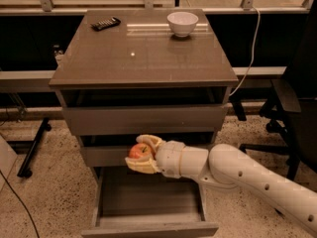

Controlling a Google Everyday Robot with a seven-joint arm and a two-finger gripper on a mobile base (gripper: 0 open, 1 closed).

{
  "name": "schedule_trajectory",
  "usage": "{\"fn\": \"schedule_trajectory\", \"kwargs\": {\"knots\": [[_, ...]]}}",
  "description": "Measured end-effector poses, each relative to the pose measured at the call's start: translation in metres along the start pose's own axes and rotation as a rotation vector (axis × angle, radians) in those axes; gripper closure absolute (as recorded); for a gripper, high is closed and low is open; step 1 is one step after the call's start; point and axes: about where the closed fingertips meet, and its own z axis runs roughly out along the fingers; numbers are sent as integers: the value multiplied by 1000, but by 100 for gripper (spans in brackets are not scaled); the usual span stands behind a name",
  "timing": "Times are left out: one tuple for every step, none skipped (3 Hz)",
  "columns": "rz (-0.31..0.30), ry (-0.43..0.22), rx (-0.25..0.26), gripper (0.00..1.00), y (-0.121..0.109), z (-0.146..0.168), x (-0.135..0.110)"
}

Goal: Place apple into bottom drawer

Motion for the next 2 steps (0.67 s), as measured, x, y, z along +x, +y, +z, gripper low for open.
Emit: {"fn": "schedule_trajectory", "kwargs": {"knots": [[25, -2, -3, 100, 0, 4, 11], [24, 63, -17, 100, 3, 9, 25]]}}
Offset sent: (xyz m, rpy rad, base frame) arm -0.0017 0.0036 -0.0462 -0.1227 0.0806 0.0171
